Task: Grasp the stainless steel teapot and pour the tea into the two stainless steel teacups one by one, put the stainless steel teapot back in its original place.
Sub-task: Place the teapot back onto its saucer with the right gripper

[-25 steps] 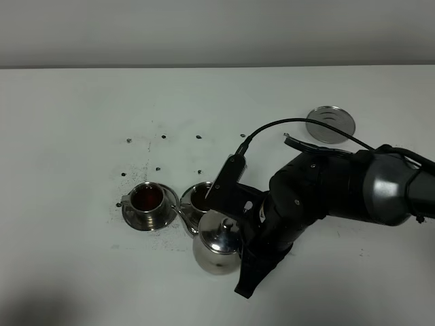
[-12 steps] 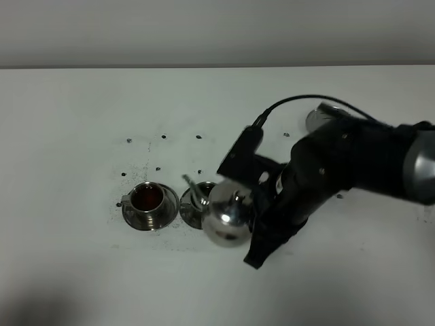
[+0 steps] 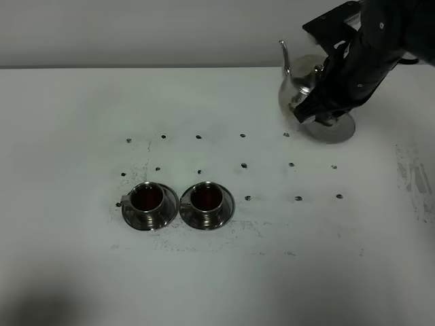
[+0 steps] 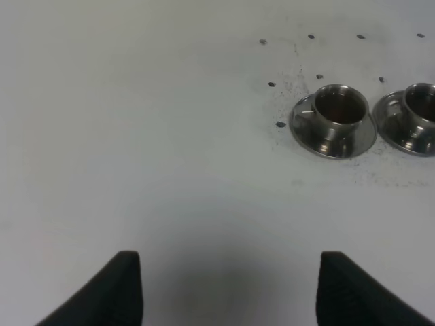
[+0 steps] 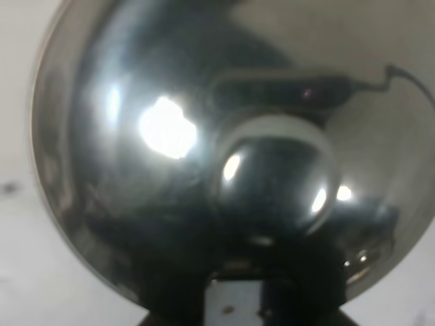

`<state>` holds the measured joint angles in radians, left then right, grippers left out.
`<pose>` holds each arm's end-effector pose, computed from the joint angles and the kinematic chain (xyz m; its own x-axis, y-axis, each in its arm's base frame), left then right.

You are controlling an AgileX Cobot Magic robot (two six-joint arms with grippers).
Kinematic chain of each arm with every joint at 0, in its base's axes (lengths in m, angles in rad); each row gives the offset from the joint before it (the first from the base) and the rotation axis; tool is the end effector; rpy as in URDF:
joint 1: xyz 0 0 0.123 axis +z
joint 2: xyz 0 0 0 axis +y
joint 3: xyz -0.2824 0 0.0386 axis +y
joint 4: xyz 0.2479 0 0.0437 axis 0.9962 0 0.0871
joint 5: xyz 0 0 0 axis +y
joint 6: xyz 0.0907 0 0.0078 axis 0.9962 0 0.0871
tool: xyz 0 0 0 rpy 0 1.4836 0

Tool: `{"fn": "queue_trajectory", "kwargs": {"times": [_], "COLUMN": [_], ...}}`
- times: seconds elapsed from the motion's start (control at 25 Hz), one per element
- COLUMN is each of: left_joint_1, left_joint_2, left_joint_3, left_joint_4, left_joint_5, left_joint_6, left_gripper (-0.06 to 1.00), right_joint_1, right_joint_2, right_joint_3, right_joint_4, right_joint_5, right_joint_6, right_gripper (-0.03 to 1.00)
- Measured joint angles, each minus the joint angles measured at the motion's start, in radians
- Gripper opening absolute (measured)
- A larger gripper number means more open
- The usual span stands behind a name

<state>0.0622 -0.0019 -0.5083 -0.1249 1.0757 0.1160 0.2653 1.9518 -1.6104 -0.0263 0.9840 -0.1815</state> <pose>-0.0064 -0.0104 0.2788 -0.4537 0.0279 -0.8907 0.0612 0.9981 0.0001 0.4046 0.1079 0.2429 -0.8449 -0.4314 -0.3164 -0.4280 0.8999 -0.0839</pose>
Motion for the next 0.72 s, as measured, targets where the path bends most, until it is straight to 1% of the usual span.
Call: {"fn": "queue_trajectory", "kwargs": {"times": [0.12, 0.24, 0.52, 0.72], "left_joint_1": [0.000, 0.000, 0.000, 0.000], "left_joint_2": [0.000, 0.000, 0.000, 0.000], "left_joint_3": [0.000, 0.000, 0.000, 0.000], "left_joint_4": [0.000, 0.000, 0.000, 0.000], "left_joint_5": [0.000, 0.000, 0.000, 0.000], "left_joint_6": [0.000, 0.000, 0.000, 0.000], "left_gripper": [0.53, 0.53, 0.53, 0.53], "right_joint_1": [-0.030, -0.046, -0.086, -0.106], "right_joint_2": [0.090, 0.147, 0.222, 0.237], "right_joint_3": [-0.095, -0.139, -0.150, -0.150], "right_joint_4": [-0.001, -0.009, -0.032, -0.047], "right_joint_5": [0.060, 0.078, 0.066, 0.019], "right_joint_6": [0.007, 0.032, 0.081, 0.098], "right_gripper": [0.17, 0.17, 0.17, 0.17]}}
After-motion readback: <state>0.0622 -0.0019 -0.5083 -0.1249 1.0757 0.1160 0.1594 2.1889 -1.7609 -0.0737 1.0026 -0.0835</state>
